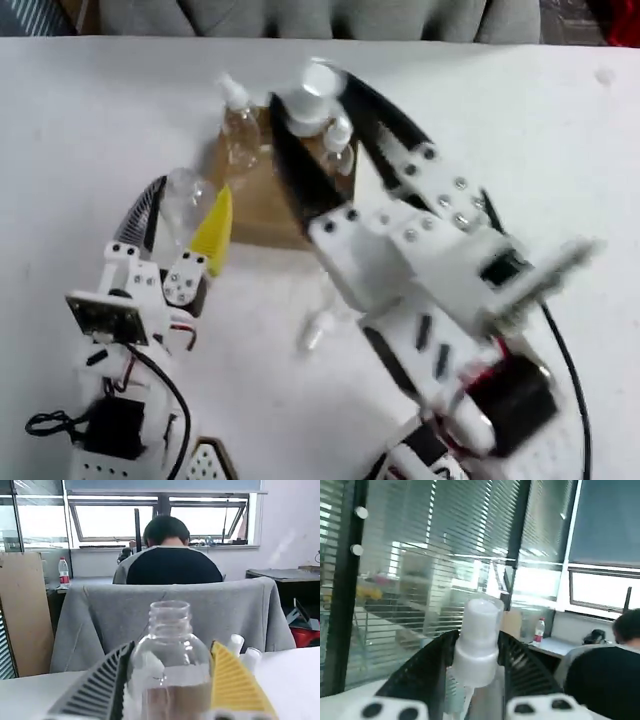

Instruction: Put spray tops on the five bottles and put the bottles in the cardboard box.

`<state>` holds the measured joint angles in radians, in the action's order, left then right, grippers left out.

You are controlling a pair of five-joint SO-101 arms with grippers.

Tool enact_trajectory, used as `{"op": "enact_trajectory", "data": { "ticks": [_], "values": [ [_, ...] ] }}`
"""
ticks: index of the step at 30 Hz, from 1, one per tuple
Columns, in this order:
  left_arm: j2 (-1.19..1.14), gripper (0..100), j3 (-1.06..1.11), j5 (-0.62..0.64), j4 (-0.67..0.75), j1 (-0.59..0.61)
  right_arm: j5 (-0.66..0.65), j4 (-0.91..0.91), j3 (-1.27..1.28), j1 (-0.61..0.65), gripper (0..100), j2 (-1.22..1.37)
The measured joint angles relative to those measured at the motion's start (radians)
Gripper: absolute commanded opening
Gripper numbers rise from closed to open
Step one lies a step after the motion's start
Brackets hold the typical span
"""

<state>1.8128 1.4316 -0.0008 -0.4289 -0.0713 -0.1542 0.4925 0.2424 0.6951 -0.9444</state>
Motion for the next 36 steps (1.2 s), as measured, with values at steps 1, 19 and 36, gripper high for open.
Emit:
{"op": "enact_trajectory", "data": {
  "ticks": [1, 19, 36],
  "values": [
    [0.0, 2, 0.0, 0.0, 0.0, 0.0, 0.0, -0.028, -0.002, 0.012, 1.5, 0.028],
    [0.0, 2, 0.253, 0.0, 0.176, 0.0, 0.057, -0.057, -0.13, 0.114, 1.5, 0.311],
    [0.0, 2, 0.259, 0.0, 0.19, 0.0, 0.098, 0.058, -0.173, 0.11, 1.5, 0.318]
  ]
}}
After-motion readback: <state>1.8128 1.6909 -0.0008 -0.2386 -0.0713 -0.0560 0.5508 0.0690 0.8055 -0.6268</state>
